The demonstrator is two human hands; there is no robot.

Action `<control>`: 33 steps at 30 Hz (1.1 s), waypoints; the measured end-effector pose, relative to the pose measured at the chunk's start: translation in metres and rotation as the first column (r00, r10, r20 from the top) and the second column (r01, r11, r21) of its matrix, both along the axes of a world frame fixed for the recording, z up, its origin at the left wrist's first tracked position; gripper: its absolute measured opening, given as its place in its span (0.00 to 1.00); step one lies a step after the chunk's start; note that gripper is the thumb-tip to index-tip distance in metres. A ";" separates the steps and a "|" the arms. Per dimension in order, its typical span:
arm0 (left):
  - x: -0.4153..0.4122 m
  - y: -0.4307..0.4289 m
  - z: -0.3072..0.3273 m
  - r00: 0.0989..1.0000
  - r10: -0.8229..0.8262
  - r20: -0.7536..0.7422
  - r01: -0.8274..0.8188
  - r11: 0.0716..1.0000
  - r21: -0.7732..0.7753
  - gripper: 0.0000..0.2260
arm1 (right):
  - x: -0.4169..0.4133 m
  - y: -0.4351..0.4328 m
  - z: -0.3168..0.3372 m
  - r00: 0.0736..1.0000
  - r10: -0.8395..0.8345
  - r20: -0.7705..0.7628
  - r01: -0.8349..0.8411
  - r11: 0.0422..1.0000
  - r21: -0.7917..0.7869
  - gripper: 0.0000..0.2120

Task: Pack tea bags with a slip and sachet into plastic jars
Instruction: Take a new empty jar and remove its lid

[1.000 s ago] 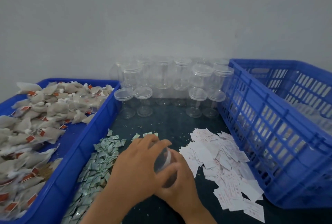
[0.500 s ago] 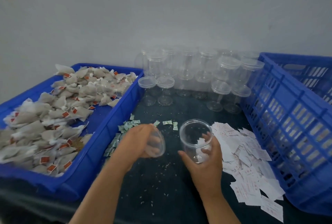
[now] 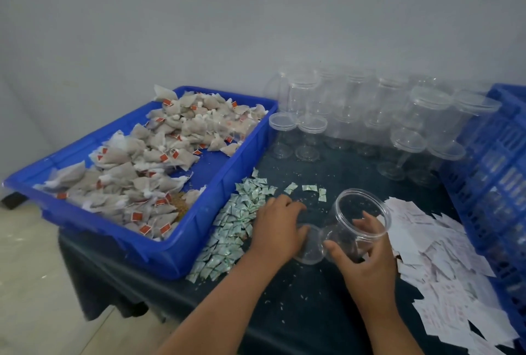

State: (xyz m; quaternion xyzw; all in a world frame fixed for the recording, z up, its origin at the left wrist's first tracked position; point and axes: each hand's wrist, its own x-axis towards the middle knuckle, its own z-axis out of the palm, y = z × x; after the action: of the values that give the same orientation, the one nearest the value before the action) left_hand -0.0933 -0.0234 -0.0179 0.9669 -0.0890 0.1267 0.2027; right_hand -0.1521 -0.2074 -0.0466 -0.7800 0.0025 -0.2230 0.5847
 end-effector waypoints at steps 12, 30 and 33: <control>0.037 0.171 0.121 0.892 0.147 -0.428 -0.131 0.989 0.068 0.11 | -0.003 0.002 -0.001 0.999 0.034 -0.032 -0.037 0.995 -0.091 0.42; 0.047 0.194 0.081 0.862 0.259 -0.436 -0.212 0.965 0.156 0.16 | -0.001 0.002 -0.005 0.994 0.068 -0.090 -0.079 0.990 -0.116 0.44; 0.049 0.194 0.079 0.896 0.221 -0.385 -0.285 0.952 -0.117 0.16 | -0.001 0.002 -0.005 0.992 0.081 -0.098 -0.091 0.990 -0.106 0.43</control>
State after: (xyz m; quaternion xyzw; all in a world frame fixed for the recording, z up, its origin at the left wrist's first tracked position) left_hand -0.0441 0.1706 0.0613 0.9558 0.0884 -0.0242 0.2793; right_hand -0.1531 -0.2053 -0.0513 -0.8200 -0.0159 -0.1606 0.5491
